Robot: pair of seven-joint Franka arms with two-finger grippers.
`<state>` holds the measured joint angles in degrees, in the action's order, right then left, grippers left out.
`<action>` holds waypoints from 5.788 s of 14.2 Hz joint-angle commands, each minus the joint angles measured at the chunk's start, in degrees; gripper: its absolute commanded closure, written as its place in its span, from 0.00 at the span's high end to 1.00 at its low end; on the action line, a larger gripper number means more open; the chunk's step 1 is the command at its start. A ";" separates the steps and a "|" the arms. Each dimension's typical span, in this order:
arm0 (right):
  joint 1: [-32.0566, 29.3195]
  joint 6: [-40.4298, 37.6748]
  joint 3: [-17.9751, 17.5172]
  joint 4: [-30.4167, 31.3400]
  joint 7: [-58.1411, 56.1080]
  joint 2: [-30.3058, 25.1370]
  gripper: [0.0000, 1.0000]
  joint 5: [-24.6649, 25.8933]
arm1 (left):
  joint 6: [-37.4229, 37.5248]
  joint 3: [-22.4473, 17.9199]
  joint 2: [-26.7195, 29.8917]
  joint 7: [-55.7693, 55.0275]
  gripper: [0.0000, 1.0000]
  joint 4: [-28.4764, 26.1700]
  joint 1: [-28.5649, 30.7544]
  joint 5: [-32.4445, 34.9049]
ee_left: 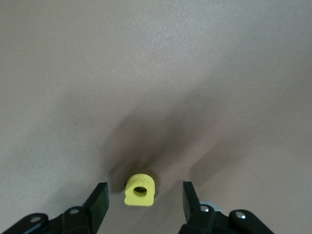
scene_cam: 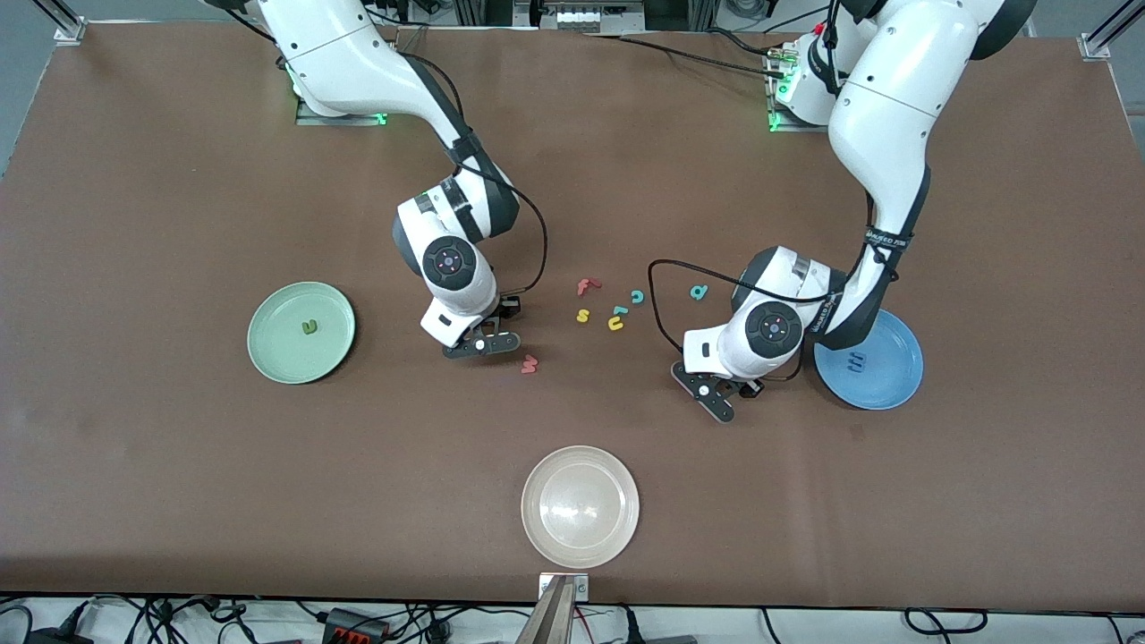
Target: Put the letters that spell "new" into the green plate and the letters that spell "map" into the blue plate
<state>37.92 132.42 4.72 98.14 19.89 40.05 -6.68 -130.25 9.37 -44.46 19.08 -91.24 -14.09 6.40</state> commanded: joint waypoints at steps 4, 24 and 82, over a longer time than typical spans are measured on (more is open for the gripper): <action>-3.37 -9.43 5.28 0.03 -2.04 -4.26 0.00 -0.27 | 0.00 0.12 0.25 1.92 0.12 -0.43 0.99 0.19; -6.02 -12.35 17.96 4.97 -16.81 -8.32 1.00 -1.06 | 21.17 -0.76 8.95 -3.52 1.00 -5.18 16.90 1.07; -0.13 -7.74 33.87 10.64 -30.79 -7.18 0.00 -6.68 | 25.01 21.90 9.83 -18.20 1.00 -0.99 37.82 19.18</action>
<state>36.68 118.30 39.63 103.07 -10.39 33.95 -13.89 -111.54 28.72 -36.45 0.63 -96.55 23.75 25.00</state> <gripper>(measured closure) 0.731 0.070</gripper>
